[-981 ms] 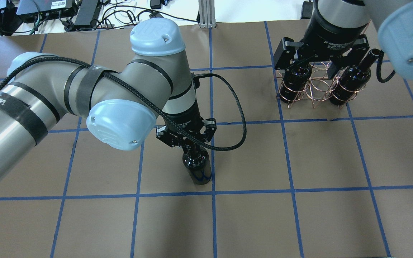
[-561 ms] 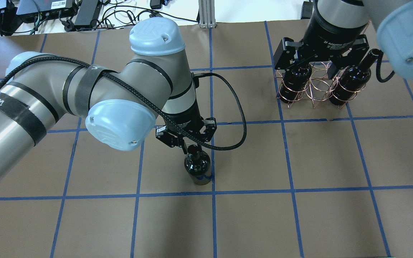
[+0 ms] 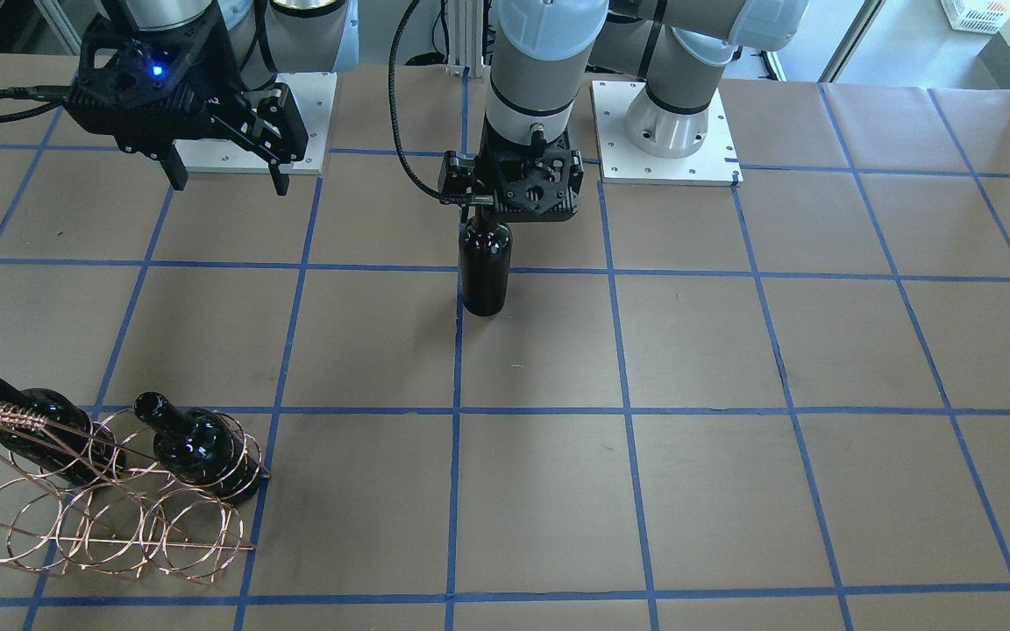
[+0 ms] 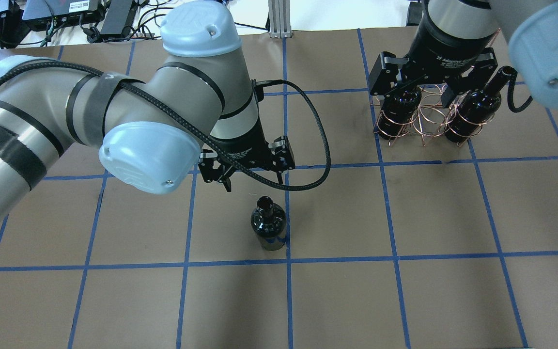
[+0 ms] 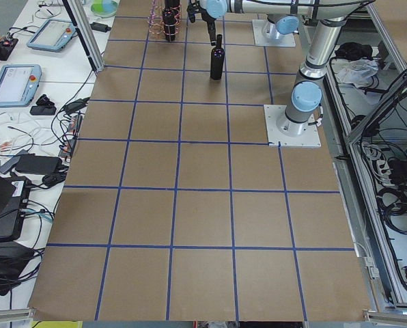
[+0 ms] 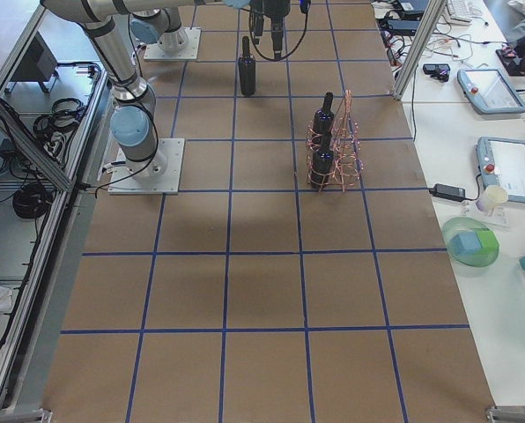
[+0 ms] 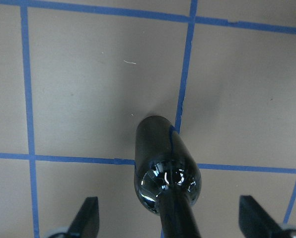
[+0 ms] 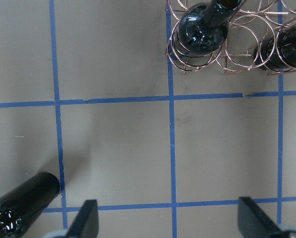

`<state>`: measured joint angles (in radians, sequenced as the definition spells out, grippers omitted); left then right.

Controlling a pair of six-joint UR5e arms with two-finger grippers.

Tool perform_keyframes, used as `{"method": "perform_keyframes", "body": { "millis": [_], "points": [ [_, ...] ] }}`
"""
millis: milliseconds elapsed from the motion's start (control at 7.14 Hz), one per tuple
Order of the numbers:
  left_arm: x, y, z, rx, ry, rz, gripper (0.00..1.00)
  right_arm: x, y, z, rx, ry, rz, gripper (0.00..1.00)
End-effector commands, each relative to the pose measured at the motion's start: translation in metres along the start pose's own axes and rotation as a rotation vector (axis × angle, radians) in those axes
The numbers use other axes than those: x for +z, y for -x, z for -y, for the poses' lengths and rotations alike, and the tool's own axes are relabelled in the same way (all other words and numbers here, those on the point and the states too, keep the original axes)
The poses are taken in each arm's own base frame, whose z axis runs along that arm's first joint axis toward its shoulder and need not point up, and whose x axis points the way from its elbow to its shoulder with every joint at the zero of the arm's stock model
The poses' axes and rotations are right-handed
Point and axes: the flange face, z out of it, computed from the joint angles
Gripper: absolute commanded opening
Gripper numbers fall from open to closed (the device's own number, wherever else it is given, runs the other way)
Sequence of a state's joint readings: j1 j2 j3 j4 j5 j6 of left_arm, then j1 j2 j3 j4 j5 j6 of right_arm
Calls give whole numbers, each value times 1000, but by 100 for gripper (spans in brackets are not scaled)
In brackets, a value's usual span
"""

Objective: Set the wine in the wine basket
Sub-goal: 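Set the bottle upright on the table and open the left gripper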

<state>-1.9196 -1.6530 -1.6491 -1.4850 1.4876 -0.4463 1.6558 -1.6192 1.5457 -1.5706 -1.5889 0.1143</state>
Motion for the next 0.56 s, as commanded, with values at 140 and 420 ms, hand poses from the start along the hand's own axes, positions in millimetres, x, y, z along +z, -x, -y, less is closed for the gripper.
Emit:
{"method": "perform_keyframes", "body": {
  "millis": [140, 420],
  "points": [
    [-80, 55, 51, -83, -79, -1, 100, 8, 32, -15, -40, 12, 6, 100],
    [-100, 150, 96, -46, -112, 10, 100, 16, 79, -29, 35, 8, 10, 100]
  ]
}}
